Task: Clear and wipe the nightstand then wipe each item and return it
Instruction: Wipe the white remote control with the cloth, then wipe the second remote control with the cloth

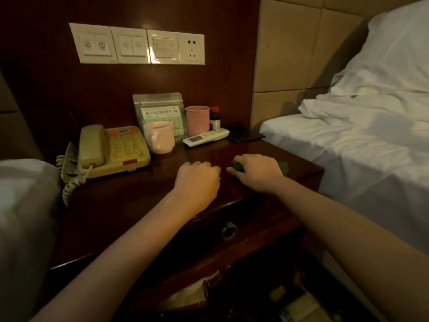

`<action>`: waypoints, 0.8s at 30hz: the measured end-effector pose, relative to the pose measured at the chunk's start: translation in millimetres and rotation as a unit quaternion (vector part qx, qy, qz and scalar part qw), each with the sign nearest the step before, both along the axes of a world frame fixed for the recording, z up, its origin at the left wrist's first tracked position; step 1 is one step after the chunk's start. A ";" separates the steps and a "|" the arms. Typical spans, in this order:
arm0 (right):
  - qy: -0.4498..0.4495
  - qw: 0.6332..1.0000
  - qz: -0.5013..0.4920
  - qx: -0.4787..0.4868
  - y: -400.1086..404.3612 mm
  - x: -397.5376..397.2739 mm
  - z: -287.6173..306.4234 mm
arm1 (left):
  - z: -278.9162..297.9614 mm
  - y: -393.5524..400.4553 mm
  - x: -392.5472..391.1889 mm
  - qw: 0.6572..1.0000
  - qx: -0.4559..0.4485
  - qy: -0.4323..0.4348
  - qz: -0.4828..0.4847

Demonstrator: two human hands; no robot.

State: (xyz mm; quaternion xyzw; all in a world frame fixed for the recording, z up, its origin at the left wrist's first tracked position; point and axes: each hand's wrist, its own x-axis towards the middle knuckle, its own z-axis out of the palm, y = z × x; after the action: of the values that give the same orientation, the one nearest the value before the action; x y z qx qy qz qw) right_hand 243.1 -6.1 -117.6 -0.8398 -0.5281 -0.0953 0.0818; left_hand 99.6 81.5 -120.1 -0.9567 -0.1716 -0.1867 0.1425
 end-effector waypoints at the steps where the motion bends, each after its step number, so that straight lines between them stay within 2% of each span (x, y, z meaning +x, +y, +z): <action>1: 0.002 1.000 0.000 0.007 -13.9 -6.6 -3.0 | -6.0 -10.2 -3.1 0.999 -0.009 -0.036 -0.021; 3: 0.021 0.999 0.002 0.037 -41.1 -17.8 -7.7 | -19.2 -31.8 -12.3 0.986 -0.043 -0.148 -0.070; 6: 0.102 0.993 -0.005 0.064 -83.8 -26.9 -18.3 | -43.1 -71.3 -26.5 0.925 -0.116 -0.319 -0.172; 8: 0.113 0.993 -0.009 0.033 -117.5 -28.4 -41.8 | -63.6 -102.3 -31.2 0.896 -0.181 -0.341 -0.221; 10: 0.123 0.992 -0.033 0.028 -152.6 -25.3 -71.8 | -86.3 -127.5 -26.6 0.901 -0.264 -0.270 -0.213; 12: 0.178 0.979 -0.077 0.060 -183.4 -19.0 -98.6 | -116.1 -143.0 -9.5 0.921 -0.336 -0.120 -0.159; 14: 0.250 0.957 -0.124 0.083 -207.1 -10.9 -124.4 | -153.9 -155.7 11.9 0.923 -0.369 0.034 -0.101; 17: 0.321 0.929 -0.169 0.067 -241.5 2.4 -167.5 | -221.5 -181.3 38.7 0.884 -0.410 0.222 -0.034; 20: 0.351 0.910 -0.209 0.077 -270.4 13.5 -204.0 | -290.4 -189.6 60.1 0.865 -0.407 0.293 0.000; 22: 0.368 0.895 -0.234 0.090 -286.4 17.3 -225.3 | -327.8 -188.6 71.4 0.867 -0.393 0.305 0.018; 24: 0.382 0.886 -0.253 0.076 -301.6 19.7 -247.1 | -353.3 -187.3 80.4 0.868 -0.405 0.280 0.058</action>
State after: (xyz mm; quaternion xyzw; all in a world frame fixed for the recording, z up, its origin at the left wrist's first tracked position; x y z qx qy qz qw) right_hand 262.8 -307.7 -364.7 -0.9077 -0.2169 0.1752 0.3136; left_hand 180.0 -105.8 -473.5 -0.9308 -0.2405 0.1839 -0.2050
